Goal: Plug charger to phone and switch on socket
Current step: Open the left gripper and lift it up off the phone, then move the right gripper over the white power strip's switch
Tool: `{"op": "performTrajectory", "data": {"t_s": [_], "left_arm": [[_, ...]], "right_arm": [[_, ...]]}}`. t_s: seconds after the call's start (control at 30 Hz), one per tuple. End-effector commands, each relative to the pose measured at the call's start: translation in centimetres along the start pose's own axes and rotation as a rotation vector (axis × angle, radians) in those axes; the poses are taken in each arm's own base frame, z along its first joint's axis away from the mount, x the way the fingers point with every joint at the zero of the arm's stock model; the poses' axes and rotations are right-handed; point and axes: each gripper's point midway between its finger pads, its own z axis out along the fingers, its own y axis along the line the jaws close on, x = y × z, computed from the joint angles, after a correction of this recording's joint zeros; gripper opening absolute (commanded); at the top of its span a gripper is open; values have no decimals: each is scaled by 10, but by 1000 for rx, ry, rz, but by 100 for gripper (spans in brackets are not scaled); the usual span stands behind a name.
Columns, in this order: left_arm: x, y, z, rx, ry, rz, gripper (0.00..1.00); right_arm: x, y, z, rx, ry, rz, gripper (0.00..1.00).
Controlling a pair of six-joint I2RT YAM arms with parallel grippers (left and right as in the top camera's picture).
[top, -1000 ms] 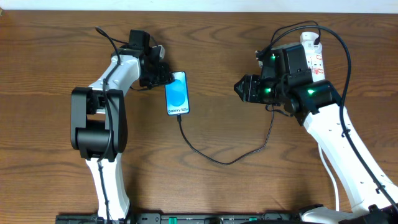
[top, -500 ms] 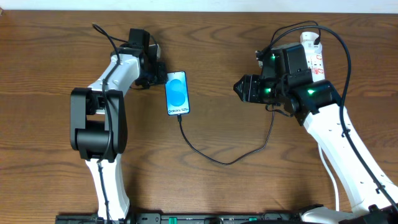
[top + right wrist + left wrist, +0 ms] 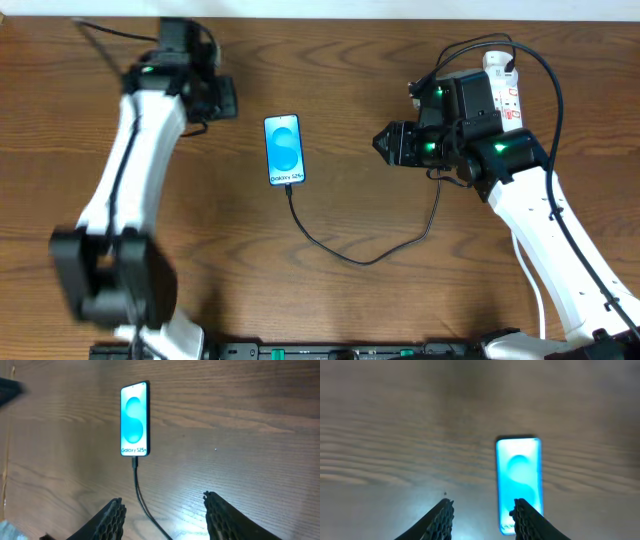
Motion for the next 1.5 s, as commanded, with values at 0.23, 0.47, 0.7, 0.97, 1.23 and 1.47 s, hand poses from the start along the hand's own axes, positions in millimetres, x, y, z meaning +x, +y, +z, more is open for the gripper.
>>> {"op": "performTrajectory", "data": {"t_s": [0.23,0.47,0.7,0.97,1.23,1.47], "left_arm": [[-13,-15,-102,22,-199,44,64],[-5,-15,-115,22,-197,43,69],[1,-14,-113,17,-172,40,80],[1,-14,-113,17,-171,40,81],[1,-14,-113,17,-171,40,83],[1,-14,-113,17,-171,40,98]], "right_arm": [[-23,20,-52,-73,-120,-75,57],[-35,-11,-106,-12,-247,-35,58],[-42,-61,-138,84,-320,89,60],[-44,-89,-146,140,-332,148,60],[-46,-97,-146,170,-339,158,62],[-53,-102,-139,168,-337,171,63]]}}
